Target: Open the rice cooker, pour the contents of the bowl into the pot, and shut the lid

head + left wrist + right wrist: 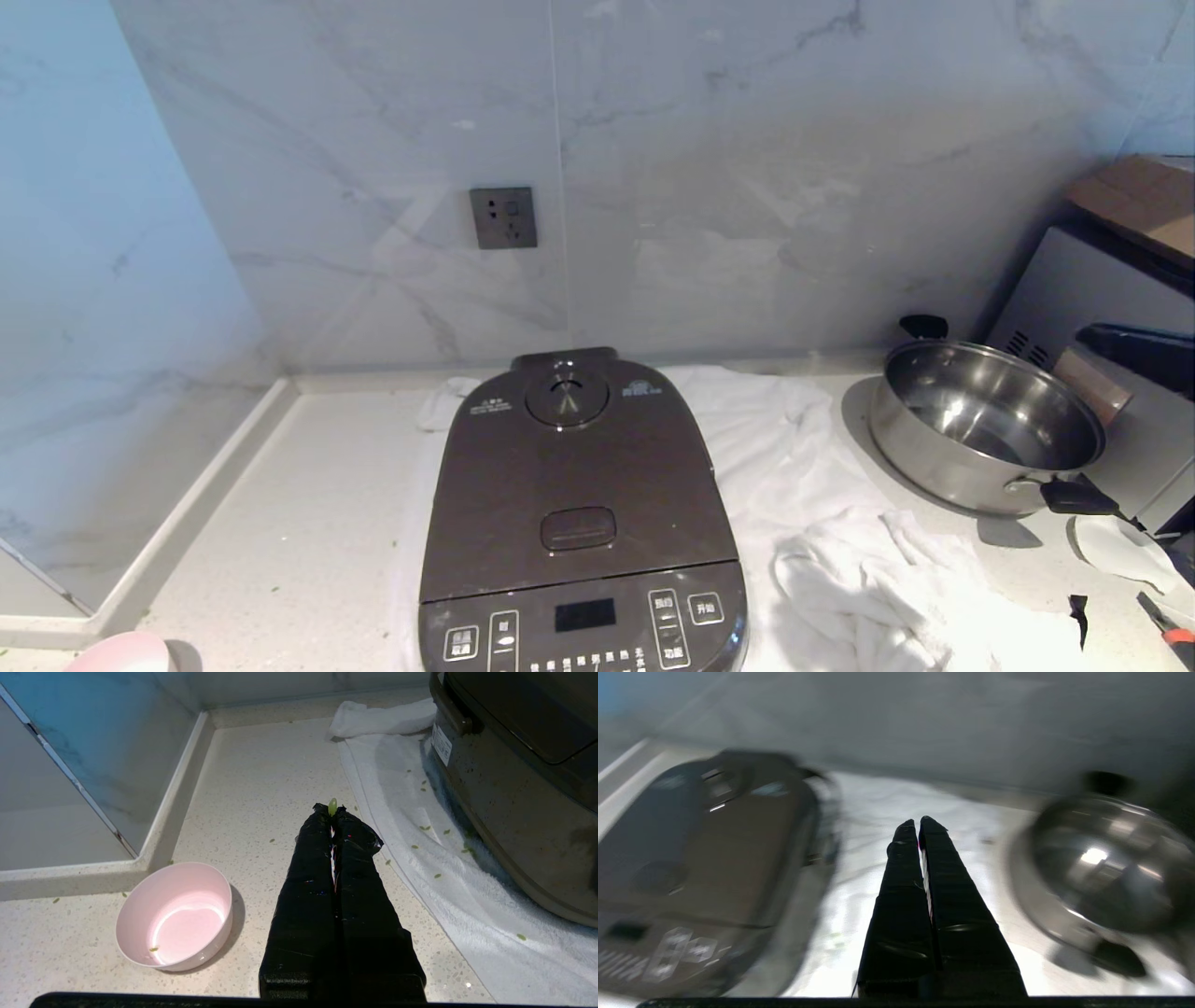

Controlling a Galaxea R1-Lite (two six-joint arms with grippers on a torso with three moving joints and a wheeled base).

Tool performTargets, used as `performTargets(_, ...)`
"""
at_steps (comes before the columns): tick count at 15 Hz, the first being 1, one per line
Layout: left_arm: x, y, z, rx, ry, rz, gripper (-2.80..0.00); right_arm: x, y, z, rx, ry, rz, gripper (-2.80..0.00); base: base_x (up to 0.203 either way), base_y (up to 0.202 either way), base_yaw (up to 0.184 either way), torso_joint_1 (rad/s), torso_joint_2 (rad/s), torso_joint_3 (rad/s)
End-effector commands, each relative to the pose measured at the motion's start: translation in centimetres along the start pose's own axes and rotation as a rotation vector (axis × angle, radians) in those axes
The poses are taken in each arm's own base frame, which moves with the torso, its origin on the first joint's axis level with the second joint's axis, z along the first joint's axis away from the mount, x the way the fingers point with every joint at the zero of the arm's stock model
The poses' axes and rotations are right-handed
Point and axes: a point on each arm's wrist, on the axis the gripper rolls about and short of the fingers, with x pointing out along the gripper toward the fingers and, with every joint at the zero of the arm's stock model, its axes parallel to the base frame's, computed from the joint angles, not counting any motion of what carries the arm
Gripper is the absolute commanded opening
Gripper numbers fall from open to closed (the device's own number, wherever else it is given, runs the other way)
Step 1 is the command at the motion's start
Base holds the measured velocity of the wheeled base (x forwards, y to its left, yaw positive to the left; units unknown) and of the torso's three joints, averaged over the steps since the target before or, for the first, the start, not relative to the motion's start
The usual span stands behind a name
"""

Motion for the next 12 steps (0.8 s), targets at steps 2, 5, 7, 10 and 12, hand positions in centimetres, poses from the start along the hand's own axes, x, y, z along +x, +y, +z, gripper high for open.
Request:
performTargets(2, 0.0, 0.0, 0.0, -0.004, -0.001, 0.001, -2.8, -5.4, -1.9, -0.1, 0.033, -0.135, -0.195, -2.8, 0.0, 0.0, 0.0, 0.0, 0.0, 0.0)
performTargets(5, 0.0, 0.0, 0.0, -0.007, -0.001, 0.001, -2.8, -8.5, -2.0, -0.8, 0.001, -0.2, -0.318, -2.8, 0.0, 0.0, 0.0, 0.0, 0.0, 0.0)
performTargets(7, 0.0, 0.0, 0.0, -0.007, 0.001, 0.002, -2.8, -10.9, -1.6, -1.8, -0.036, -0.259, -0.366, -2.8, 0.0, 0.0, 0.0, 0.0, 0.0, 0.0)
performTargets(10, 0.0, 0.0, 0.0, -0.007, 0.0, 0.001, -2.8, -13.0, -0.8, -5.6, -0.07, -0.292, -0.401, -2.8, 0.0, 0.0, 0.0, 0.0, 0.0, 0.0)
performTargets(12, 0.0, 0.0, 0.0, -0.007, -0.001, 0.002, -2.8, -13.5, -0.3, -8.7, -0.085, -0.293, -0.389, -2.8, 0.0, 0.0, 0.0, 0.0, 0.0, 0.0)
